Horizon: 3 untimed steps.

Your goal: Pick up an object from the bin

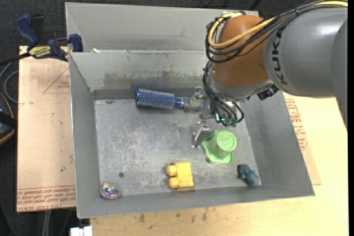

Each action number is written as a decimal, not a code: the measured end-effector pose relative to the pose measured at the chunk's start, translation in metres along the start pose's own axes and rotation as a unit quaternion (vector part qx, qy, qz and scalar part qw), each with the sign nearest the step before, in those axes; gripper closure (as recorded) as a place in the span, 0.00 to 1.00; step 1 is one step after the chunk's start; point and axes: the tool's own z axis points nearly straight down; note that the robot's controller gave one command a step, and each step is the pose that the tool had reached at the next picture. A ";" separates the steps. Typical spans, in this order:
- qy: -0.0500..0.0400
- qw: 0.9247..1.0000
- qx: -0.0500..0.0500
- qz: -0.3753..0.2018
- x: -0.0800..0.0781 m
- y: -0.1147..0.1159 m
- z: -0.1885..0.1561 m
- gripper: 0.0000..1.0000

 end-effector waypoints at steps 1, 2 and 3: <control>0.002 1.000 -0.001 0.013 0.061 0.049 0.053 0.00; -0.017 0.993 0.002 -0.116 0.065 -0.037 0.069 0.00; 0.003 0.966 0.001 -0.257 0.028 -0.030 0.075 0.00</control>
Offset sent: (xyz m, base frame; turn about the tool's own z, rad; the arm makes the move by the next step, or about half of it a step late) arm -0.0568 0.0444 -0.0489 0.0322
